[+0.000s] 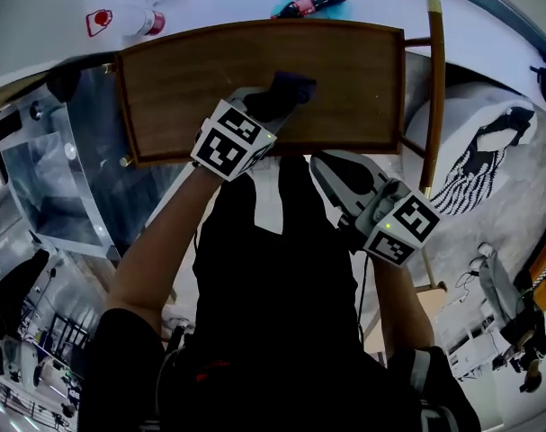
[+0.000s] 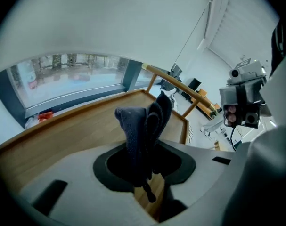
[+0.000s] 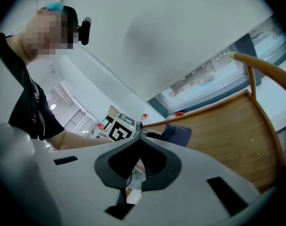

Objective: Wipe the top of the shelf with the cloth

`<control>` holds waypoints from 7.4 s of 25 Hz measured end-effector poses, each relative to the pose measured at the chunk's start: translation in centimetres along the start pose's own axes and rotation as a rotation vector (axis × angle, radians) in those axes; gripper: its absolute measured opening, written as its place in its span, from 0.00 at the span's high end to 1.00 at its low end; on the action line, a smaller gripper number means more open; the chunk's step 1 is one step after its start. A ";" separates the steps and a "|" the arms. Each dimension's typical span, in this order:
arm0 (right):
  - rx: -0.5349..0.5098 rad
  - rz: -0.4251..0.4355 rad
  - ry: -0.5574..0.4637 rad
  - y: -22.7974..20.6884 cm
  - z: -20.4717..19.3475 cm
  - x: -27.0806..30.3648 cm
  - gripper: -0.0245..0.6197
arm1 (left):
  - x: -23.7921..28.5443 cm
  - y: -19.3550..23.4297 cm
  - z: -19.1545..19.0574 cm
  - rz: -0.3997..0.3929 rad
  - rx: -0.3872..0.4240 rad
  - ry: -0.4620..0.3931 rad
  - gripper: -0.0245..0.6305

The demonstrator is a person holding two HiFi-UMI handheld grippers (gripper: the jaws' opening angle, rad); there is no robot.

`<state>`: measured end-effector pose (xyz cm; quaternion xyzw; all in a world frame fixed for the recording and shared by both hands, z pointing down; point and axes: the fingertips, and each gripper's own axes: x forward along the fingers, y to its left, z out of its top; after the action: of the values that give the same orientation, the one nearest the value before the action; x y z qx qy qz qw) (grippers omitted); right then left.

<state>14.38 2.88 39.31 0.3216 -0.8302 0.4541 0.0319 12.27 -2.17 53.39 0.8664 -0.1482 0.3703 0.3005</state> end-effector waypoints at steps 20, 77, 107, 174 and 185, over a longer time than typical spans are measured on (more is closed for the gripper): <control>-0.064 0.151 0.179 11.7 -5.6 16.1 0.95 | -16.9 11.1 -17.9 0.135 0.004 0.209 0.77; -0.006 0.016 0.021 2.4 -0.9 0.8 0.95 | -0.7 -0.8 -10.6 -0.023 0.334 0.438 0.77; 0.020 -0.043 -0.047 -3.6 1.7 -8.5 0.95 | 10.4 -9.7 -2.5 -0.127 0.445 0.432 0.77; -0.459 0.147 -0.194 32.3 10.7 9.8 0.95 | -45.0 -1.9 0.5 0.251 0.062 -0.666 0.77; -0.494 0.170 -0.167 32.1 12.6 10.9 0.95 | -46.4 -1.1 2.5 0.240 0.043 -0.739 0.76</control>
<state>-9.33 -0.12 12.15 0.2697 -0.9396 0.2107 0.0026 -17.48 -1.33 17.67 0.9241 -0.3387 0.0690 0.1631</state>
